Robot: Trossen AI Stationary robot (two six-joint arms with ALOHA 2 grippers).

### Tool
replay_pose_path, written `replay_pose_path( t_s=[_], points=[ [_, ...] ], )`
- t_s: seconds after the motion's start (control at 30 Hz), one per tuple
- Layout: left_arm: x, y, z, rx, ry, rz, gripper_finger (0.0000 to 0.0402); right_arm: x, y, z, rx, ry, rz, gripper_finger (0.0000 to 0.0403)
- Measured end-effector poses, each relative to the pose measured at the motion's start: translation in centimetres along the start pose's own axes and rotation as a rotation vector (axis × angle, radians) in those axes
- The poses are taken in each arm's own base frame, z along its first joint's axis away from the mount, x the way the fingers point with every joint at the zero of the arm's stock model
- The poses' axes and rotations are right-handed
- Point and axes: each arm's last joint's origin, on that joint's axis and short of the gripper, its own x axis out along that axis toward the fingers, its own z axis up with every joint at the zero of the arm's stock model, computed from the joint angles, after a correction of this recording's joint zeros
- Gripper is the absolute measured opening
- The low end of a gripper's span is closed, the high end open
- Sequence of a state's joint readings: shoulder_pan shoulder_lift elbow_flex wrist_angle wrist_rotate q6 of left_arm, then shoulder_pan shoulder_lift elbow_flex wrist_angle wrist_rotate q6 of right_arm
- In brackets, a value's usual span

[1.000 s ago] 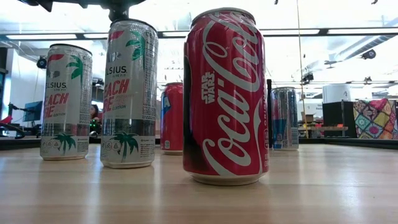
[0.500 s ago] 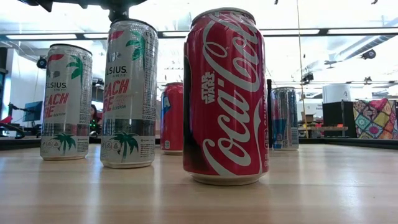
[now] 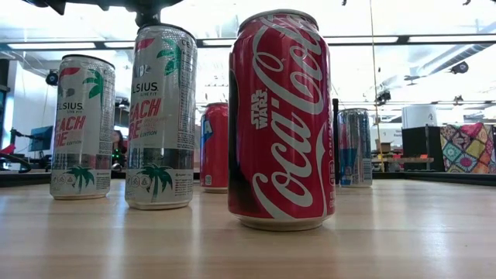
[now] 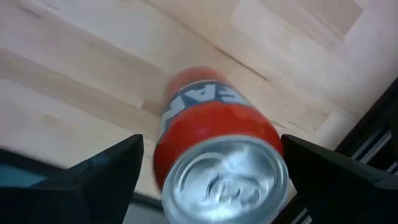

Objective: Place canned beverage on shelf
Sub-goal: Put the bottom orange soda can on the shelf aligned with the other orange soda can

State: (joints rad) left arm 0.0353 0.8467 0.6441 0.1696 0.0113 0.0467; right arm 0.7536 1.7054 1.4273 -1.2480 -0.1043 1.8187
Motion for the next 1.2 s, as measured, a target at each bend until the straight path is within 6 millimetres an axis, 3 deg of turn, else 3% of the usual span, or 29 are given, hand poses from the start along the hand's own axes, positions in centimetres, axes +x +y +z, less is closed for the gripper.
replay_pose_path(
  t_s=[0.13,0.37,0.73,1.2],
  points=[
    [0.0,0.0,0.0,0.0,-0.001,0.0,0.0,1.4,0.3,0.1,-0.012,-0.012,-0.047,0.0357],
    [0.0,0.0,0.0,0.0,-0.001,0.0,0.0,2.5,0.6,0.2,-0.055,-0.018,-0.078,0.0291],
    [0.0,0.0,-0.1,0.0,0.005,0.0,0.0,2.5,0.6,0.3,-0.024,-0.016,-0.078,0.029],
    [0.0,0.0,-0.1,0.0,0.014,-0.001,0.0,0.5,-0.3,0.7,0.003,-0.016,-0.07,0.029]
  ],
)
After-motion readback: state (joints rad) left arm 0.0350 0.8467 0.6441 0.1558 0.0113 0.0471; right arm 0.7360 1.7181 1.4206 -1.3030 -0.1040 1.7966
